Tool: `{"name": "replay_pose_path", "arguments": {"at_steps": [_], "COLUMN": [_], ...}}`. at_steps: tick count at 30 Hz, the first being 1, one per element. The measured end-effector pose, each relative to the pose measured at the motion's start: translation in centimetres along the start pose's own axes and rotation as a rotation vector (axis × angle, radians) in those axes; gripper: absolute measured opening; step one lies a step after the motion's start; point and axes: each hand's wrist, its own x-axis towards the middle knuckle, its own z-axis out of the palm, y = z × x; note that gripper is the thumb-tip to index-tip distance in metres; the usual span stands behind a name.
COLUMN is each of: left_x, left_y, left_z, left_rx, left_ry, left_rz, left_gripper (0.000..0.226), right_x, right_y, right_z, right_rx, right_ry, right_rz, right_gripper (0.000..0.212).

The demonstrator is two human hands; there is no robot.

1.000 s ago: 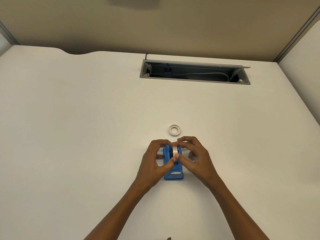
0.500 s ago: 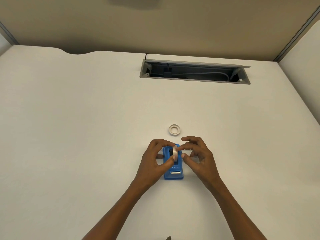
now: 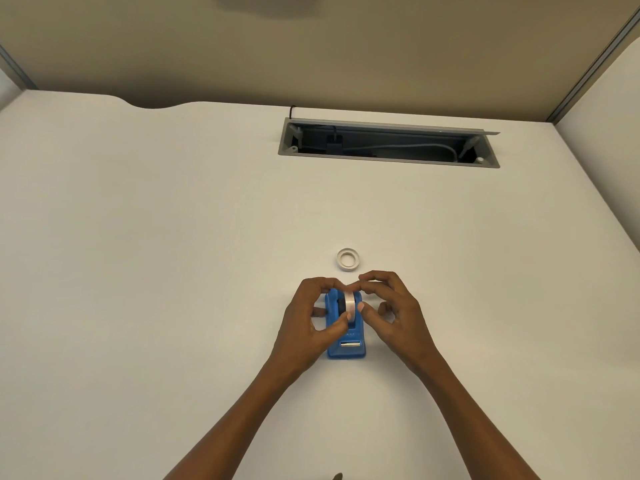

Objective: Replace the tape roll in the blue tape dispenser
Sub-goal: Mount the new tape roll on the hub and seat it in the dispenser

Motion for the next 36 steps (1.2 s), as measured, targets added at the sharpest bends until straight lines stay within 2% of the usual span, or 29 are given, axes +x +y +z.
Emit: {"name": "replay_pose_path", "arguments": {"at_steps": [4,13,17,25,28,30,36], "left_x": [-0.08,0.09,0.10,-0.04,-0.11,-0.08,-0.09], "left_y": [-0.02,0.02,0.11,-0.12,0.08,0.20,0.20], "left_z": [-0.13,-0.07,-0.02,0.02,-0.02,-0.03,-0.03], "left_rx": [0.013,0.027,0.035,0.034,0.018,0.025,0.036], "left_ry": [-0.016,-0.017,-0.015,0.002,-0.003,-0.004,-0.016], "left_rz": [0.027,0.011,0.020,-0.023,0.001,0.019,-0.011], "left_gripper": [0.031,0.030,0.031,0.049,0.039,0.033,0.033], "right_x": [0.18,-0.28,-0.29,-0.08,0.08,0.21,-0.05], "right_y": [-0.02,0.04,-0.23,0.18,0.20,0.13,0.20], "right_z": [0.14,-0.10,-0.05,0.34,0.39,0.33,0.11], "right_rx": [0.003,0.092,0.038,0.023,0.026,0.039,0.119], "right_ry": [-0.008,0.034,0.006,-0.017,-0.016,-0.022,0.020], "right_rz": [-0.007,-0.034,-0.039,0.009,0.000,-0.002,-0.003], "right_gripper": [0.036,0.022,0.027,0.029,0.035,0.029,0.025]}}
